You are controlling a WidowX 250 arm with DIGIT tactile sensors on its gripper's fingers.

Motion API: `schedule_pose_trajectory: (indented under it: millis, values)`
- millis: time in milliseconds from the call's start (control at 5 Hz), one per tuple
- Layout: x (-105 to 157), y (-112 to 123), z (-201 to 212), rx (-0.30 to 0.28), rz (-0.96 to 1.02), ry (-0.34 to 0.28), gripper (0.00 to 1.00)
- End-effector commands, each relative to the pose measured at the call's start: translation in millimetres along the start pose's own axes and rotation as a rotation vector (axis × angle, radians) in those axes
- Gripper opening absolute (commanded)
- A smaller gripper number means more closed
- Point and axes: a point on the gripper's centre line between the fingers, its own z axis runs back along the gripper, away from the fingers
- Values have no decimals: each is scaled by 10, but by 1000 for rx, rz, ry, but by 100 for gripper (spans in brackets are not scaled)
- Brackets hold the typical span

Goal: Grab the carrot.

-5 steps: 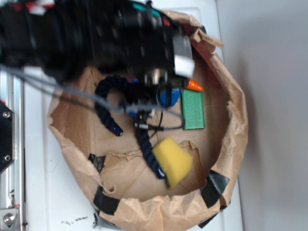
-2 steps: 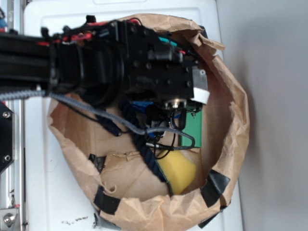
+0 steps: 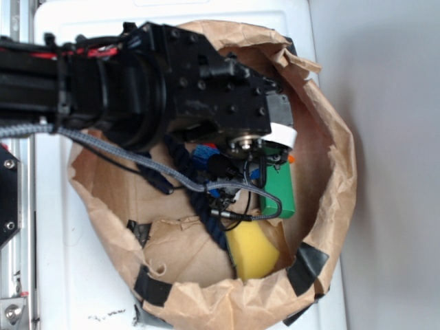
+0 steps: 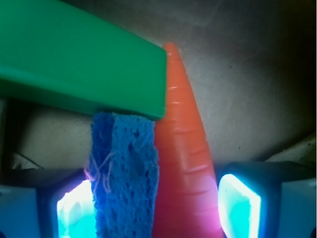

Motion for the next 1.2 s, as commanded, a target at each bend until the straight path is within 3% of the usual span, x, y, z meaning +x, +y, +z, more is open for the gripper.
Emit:
schedule_pose_trajectory:
  millis: [0,200,400,1000]
  values:
    - [-97,-88,482,-122,-53,-35,0]
    - [-197,-243,785,-153,-119,-38,100]
    - [-242,-224,757,-122,-123,-36,100]
    - [-12,289,552,-59,92,21,100]
